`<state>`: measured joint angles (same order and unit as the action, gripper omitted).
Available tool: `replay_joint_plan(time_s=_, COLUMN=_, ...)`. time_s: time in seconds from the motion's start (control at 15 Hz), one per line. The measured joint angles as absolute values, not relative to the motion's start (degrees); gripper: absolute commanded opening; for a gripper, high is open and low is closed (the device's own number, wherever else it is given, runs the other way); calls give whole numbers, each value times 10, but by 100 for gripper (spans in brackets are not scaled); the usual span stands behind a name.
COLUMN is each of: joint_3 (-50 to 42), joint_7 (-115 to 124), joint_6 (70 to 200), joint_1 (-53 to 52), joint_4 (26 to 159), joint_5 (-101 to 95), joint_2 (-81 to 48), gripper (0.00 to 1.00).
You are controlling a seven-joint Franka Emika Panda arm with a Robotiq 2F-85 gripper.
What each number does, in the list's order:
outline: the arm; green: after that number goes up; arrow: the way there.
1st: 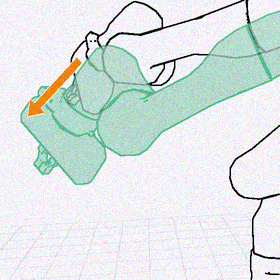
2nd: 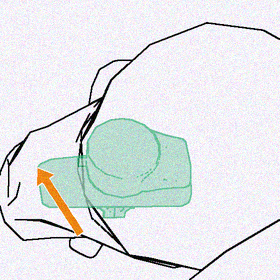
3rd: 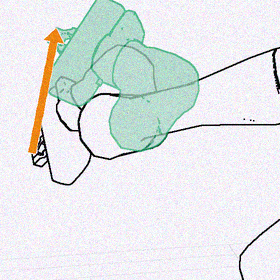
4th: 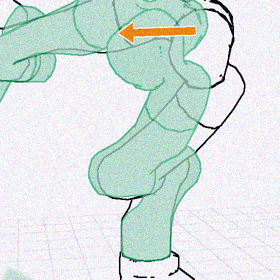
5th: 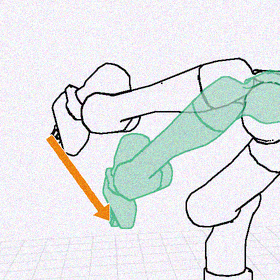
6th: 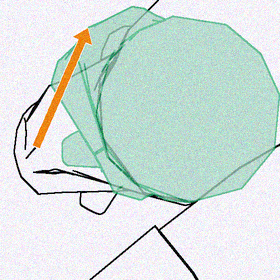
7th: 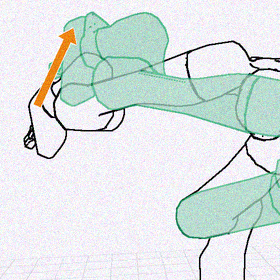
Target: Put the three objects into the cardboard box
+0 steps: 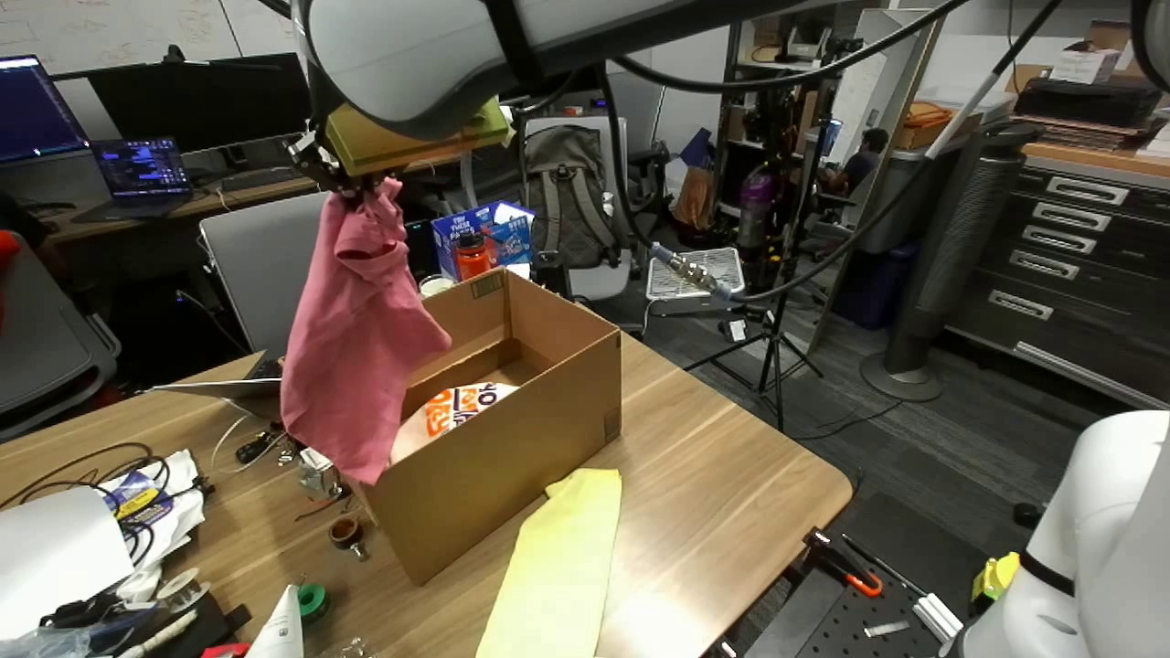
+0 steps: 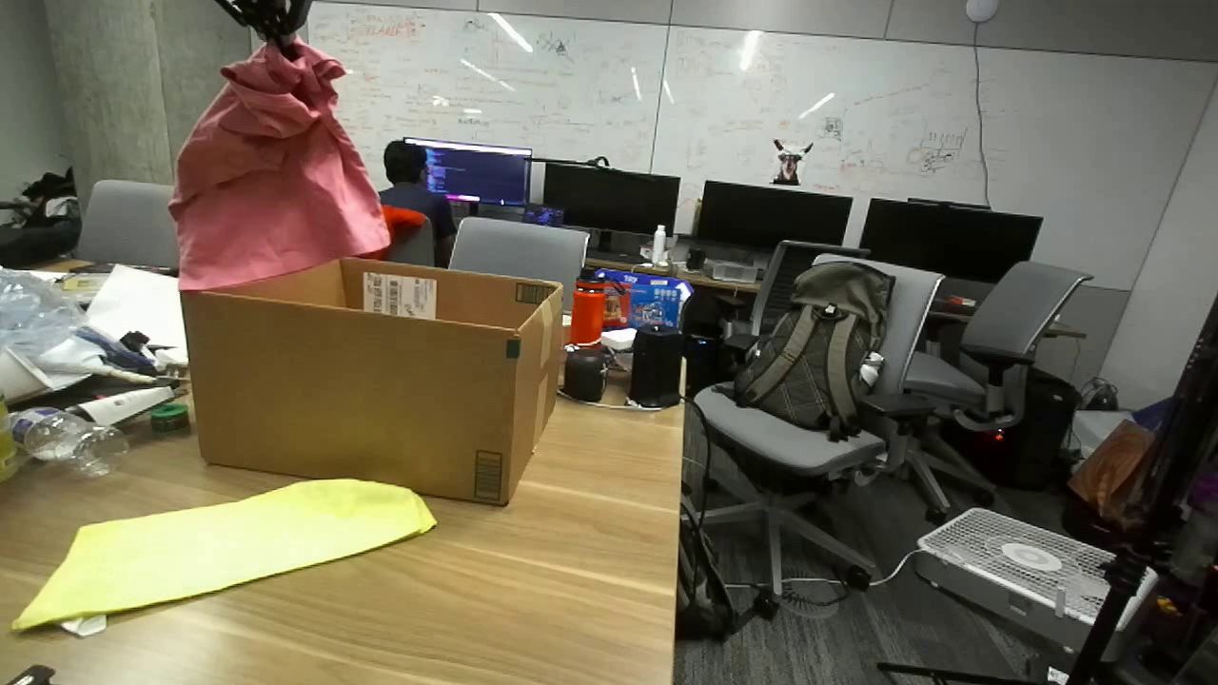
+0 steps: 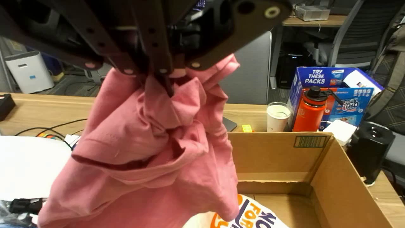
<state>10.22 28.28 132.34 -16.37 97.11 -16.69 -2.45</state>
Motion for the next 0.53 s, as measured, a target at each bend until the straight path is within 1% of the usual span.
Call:
replay_joint_plan(time_s=0.33, joint_3=102, joint_7=296, joint_6=1304, joint_1=-158, joint_4=960, joint_5=-182, joint_2=-26, gripper=2)
replay_joint_plan(time_s=0.53, joint_3=101, joint_7=302, joint_6=1265, joint_1=-152, joint_4=943, joint_5=-203, joint_2=-33, gripper=2)
